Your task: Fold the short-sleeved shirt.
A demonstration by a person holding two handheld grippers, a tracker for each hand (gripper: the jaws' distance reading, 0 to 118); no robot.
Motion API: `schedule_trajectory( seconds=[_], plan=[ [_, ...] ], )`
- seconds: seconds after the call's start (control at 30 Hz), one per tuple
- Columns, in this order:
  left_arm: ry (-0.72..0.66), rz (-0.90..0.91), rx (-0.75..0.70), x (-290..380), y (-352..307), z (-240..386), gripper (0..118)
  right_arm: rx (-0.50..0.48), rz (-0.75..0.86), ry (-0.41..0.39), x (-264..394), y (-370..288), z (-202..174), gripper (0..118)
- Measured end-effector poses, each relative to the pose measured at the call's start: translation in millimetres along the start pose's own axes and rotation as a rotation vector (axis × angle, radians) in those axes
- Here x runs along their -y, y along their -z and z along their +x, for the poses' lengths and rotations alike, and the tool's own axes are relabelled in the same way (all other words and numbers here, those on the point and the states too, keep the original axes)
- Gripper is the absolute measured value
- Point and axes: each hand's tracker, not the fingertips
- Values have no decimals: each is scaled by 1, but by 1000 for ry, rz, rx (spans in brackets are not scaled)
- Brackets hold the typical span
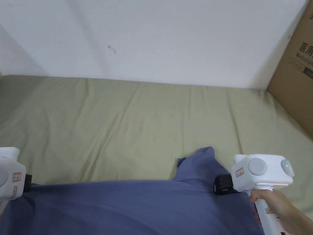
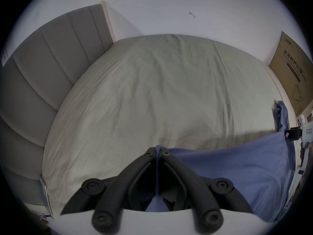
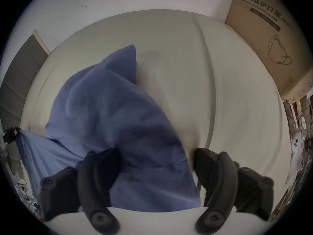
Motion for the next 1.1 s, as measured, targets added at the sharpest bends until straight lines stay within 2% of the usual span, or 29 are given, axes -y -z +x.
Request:
schedule_trajectory(
  seconds=[0.03, 0.07, 0.1, 0.13, 0.2, 0.27, 0.33, 0.4, 0.47, 0.6, 0.7, 0.73, 0.9, 1.0, 1.1],
  plan=[
    [-2, -4, 5, -1, 0, -2, 1, -18, -1, -20, -2, -5, -1, 72],
    [-7, -5, 7, -2, -1, -2, 1, -15, -4, -56, -3, -10, -1, 56],
    [-12, -2, 8, -2, -2, -3, 1, -5, -1, -58, -4, -14, -1, 18],
    [-21, 0, 12, -2, -3, -3, 1, -9, 3, -55, -5, -19, 1, 2],
    [-30, 4, 35, -3, -9, 0, 1, -55, 20, -23, 0, -32, -6, 2],
    [33, 20, -33, -4, -20, 10, 1, -44, 14, -53, 3, -38, -12, 2],
    [45, 36, -28, -6, -33, 13, 1, -25, 32, -67, 7, -54, -18, 2],
    [34, 50, -20, -12, -51, 10, 1, -78, 82, -38, 5, -79, -15, 2],
    [1, 81, -14, -22, -73, 7, 1, -88, 143, -14, -1, -115, -12, 2],
    [7, 177, -43, -45, -125, 6, 1, -109, 239, -20, -10, -193, -9, 2],
    [-9, 270, -22, -66, -176, 9, 1, -89, 340, 3, -14, -254, -6, 2],
    [-25, 307, -35, -76, -195, 12, 1, -91, 367, 12, -27, -270, 8, 2],
    [-24, 387, -87, -121, -252, 25, 1, -73, 486, 38, -48, -352, 16, 2],
    [-78, 438, -93, -161, -280, 37, 1, -42, 558, 167, -75, -394, 15, 2],
    [-109, 492, -124, -197, -300, 44, 1, -11, 600, 172, -102, -428, 10, 2]
  ],
)
